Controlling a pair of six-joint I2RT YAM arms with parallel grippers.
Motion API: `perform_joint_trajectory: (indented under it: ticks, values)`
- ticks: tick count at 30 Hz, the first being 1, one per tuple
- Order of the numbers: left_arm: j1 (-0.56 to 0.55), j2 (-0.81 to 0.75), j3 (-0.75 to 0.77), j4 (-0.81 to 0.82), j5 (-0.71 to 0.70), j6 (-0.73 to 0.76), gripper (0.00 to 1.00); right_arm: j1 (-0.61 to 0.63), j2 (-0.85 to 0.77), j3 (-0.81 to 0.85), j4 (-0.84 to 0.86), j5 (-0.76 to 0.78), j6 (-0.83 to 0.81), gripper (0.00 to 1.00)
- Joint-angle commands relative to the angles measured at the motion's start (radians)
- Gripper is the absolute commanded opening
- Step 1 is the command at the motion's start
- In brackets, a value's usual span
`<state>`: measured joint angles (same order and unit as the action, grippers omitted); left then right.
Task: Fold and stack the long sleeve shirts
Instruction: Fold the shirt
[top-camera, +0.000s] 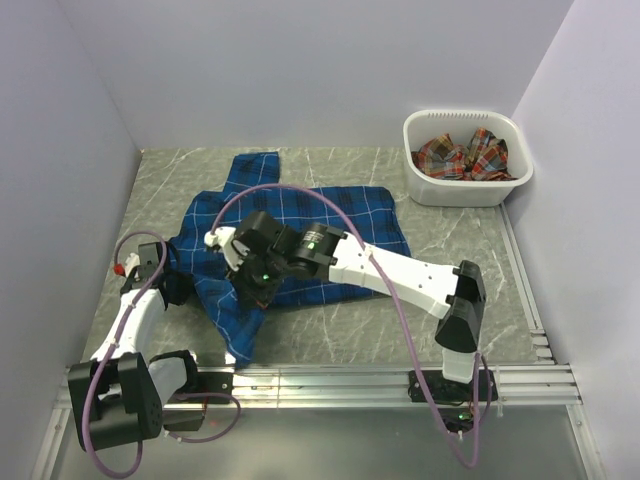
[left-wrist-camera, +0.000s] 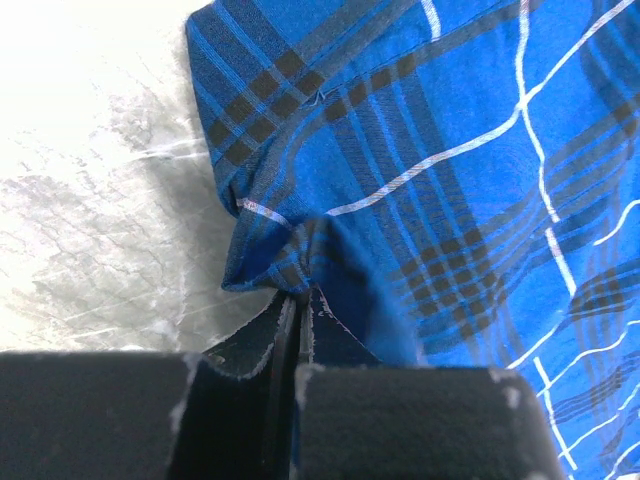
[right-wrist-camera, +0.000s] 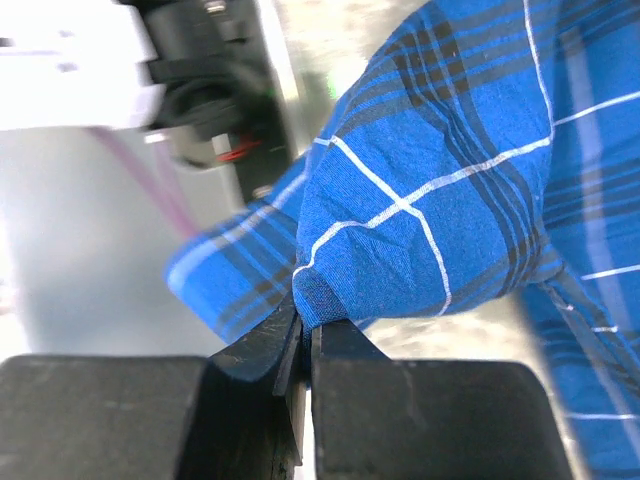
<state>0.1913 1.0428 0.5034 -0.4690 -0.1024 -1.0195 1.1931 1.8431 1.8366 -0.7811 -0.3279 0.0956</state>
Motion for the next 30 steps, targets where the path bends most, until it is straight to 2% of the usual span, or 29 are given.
perform_joint_trajectory:
  ticks: [1, 3, 5, 6, 7, 10, 12, 13, 15, 18, 19, 21, 25, 26, 30]
  values:
    - [0.002, -0.026, -0.002, 0.01, -0.02, -0.025, 0.06, -0.042, -0.067, 0.036, -0.028, -0.204, 0.14, 0.0]
    - [0.003, -0.03, -0.005, 0.004, -0.026, -0.025, 0.06, -0.095, -0.103, -0.029, 0.067, -0.313, 0.196, 0.03]
    - [0.003, -0.041, -0.002, 0.0, -0.033, -0.022, 0.06, -0.113, -0.122, -0.08, 0.103, -0.333, 0.239, 0.11]
    - [0.002, -0.043, 0.0, -0.008, -0.036, -0.022, 0.07, -0.115, -0.12, -0.083, 0.095, -0.277, 0.233, 0.15]
    - [0.003, -0.047, 0.001, -0.011, -0.04, -0.021, 0.07, -0.112, -0.105, -0.083, 0.054, -0.254, 0.207, 0.25]
    - [0.004, -0.069, 0.006, -0.023, -0.051, -0.016, 0.08, -0.107, -0.09, -0.099, -0.035, -0.183, 0.146, 0.41]
    - [0.003, -0.076, 0.012, -0.037, -0.057, -0.011, 0.09, -0.107, -0.113, -0.147, -0.053, -0.105, 0.138, 0.45]
    - [0.002, -0.081, 0.014, -0.042, -0.06, -0.008, 0.09, -0.11, -0.157, -0.172, -0.049, 0.033, 0.144, 0.52]
    - [0.002, -0.096, 0.012, -0.048, -0.068, -0.007, 0.09, -0.137, -0.203, -0.253, -0.026, 0.171, 0.168, 0.61]
    - [0.003, -0.107, 0.003, -0.051, -0.062, -0.008, 0.1, -0.214, -0.298, -0.391, 0.02, 0.311, 0.213, 0.68]
    - [0.004, -0.109, 0.001, -0.049, -0.062, -0.008, 0.1, -0.293, -0.332, -0.428, 0.046, 0.326, 0.243, 0.68]
    - [0.003, -0.109, -0.005, -0.048, -0.059, -0.01, 0.1, -0.373, -0.361, -0.542, 0.077, 0.4, 0.286, 0.71]
    - [0.004, -0.106, -0.005, -0.042, -0.051, -0.016, 0.1, -0.571, -0.403, -0.706, 0.161, 0.414, 0.418, 0.68]
    - [0.004, -0.104, 0.001, -0.042, -0.049, -0.017, 0.1, -0.655, -0.415, -0.773, 0.181, 0.406, 0.446, 0.67]
    - [0.004, -0.096, 0.011, -0.045, -0.049, -0.013, 0.1, -0.798, -0.487, -0.927, 0.282, 0.409, 0.544, 0.67]
